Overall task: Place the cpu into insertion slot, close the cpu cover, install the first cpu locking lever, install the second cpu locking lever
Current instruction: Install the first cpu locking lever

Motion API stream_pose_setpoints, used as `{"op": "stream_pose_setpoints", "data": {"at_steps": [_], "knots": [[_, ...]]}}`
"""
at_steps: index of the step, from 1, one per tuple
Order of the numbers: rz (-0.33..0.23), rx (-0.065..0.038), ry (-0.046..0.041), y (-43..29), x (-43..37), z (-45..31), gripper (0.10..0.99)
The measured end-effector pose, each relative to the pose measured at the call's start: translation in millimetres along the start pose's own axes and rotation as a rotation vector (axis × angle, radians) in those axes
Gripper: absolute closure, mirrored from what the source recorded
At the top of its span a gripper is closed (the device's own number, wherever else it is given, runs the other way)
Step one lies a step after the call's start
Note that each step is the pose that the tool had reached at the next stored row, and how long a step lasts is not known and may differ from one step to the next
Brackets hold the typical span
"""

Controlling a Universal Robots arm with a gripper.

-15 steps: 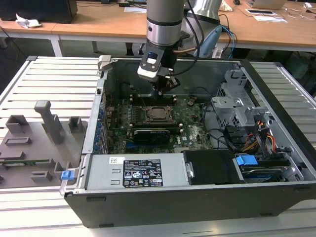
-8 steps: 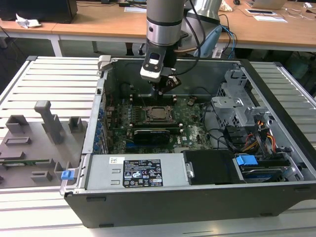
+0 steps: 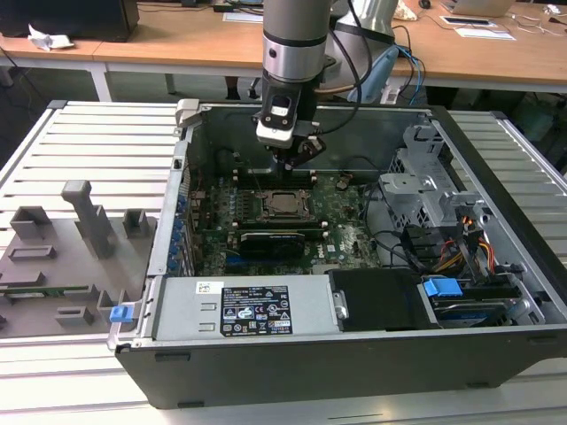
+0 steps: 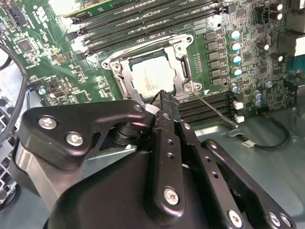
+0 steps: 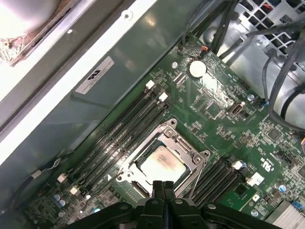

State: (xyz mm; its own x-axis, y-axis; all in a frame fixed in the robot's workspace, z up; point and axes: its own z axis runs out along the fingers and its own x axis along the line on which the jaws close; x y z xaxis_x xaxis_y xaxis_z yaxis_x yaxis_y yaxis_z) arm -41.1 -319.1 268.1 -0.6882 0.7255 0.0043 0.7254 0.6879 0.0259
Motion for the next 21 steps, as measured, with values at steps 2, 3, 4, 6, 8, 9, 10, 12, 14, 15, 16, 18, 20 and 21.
{"op": "stream_pose_setpoints", "data": {"at_steps": [2,3,4,6,8,9,10,12,14,15,16,18,20,21], "knots": [[-0.016,0.0,0.0004,0.0,0.0,0.0,0.98],[-0.022,0.0,0.0006,0.0,0.0,0.0,0.98],[-0.033,0.0,0.0009,0.0,0.0,0.0,0.98],[-0.046,0.0,0.0013,0.0,0.0,0.0,0.98],[-0.06,0.0,0.0016,0.0,0.0,0.0,0.98],[-0.065,0.0,0.0017,0.0,0.0,0.0,0.98],[-0.073,0.0,0.0019,0.0,0.0,0.0,0.98],[-0.084,0.0,0.0022,0.0,0.0,0.0,0.98],[-0.094,0.0,0.0025,0.0,0.0,0.0,0.98],[-0.103,0.0,0.0027,0.0,0.0,0.0,0.98],[-0.109,0.0,0.0029,0.0,0.0,0.0,0.98],[-0.119,0.0,0.0031,0.0,0.0,0.0,0.98],[-0.129,0.0,0.0034,0.0,0.0,0.0,0.98],[-0.133,0.0,0.0035,0.0,0.0,0.0,0.98]]}}
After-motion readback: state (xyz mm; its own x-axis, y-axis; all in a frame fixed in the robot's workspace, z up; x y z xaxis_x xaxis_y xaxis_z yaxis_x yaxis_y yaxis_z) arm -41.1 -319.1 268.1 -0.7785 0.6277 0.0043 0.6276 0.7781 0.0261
